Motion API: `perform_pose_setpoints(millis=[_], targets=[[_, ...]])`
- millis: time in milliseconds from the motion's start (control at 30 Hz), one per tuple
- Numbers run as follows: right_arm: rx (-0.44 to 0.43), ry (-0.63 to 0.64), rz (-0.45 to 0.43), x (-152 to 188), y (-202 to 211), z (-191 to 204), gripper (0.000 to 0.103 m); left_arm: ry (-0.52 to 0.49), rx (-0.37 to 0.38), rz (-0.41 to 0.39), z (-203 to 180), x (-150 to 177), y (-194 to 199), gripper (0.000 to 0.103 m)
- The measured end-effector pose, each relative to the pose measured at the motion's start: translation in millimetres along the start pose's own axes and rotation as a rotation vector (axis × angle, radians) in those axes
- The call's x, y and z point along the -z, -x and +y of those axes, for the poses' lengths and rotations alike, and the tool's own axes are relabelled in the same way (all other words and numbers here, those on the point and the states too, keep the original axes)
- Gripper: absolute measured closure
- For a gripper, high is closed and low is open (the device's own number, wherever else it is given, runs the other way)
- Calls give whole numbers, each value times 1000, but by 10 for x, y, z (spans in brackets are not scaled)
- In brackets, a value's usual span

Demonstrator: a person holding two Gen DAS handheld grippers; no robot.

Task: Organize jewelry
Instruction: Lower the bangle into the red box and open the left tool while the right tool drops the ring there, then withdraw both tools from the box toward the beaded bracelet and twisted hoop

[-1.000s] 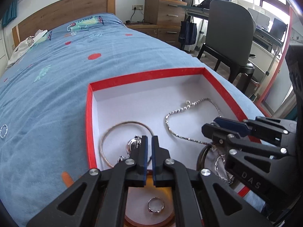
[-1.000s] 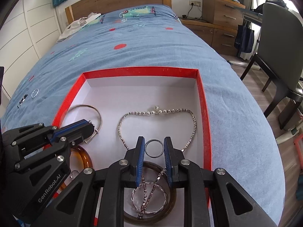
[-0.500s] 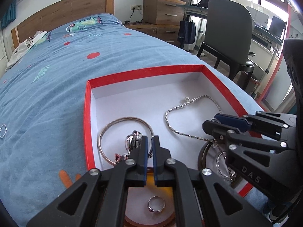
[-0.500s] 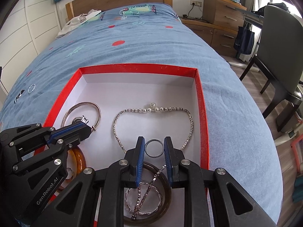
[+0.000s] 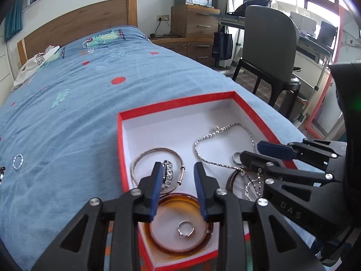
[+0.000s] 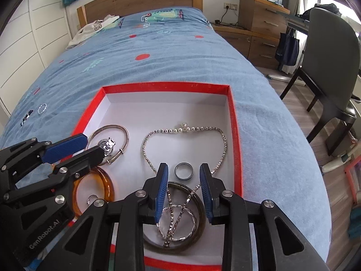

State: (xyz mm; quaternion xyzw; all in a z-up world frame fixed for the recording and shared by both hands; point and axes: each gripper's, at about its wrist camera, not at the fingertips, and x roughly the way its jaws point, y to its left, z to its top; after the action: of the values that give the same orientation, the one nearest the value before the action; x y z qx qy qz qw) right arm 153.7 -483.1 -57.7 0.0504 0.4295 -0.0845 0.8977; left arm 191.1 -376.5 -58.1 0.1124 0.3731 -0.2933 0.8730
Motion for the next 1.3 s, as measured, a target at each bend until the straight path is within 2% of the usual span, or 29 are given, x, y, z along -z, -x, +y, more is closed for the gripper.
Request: perform_pose_setpoints(millis=[267,800,900,967,1300], targets=[[0,5,-53,-21,384,148,72,11,-71,-35,182,11,496,75],[-44,46,-148,89,1308,739,65,82,-177,-104,625,261,1662,75],[-59,59,-160,116,1451,892,65,94,-196,-120,705,308,1854,72],[-69,65,-166,122,1512,973,64,108,-214,-134,776,360,1998,68],[-117,128,-192,144,1721,1448,62,184,-273,-171,1203,561,2427,67]])
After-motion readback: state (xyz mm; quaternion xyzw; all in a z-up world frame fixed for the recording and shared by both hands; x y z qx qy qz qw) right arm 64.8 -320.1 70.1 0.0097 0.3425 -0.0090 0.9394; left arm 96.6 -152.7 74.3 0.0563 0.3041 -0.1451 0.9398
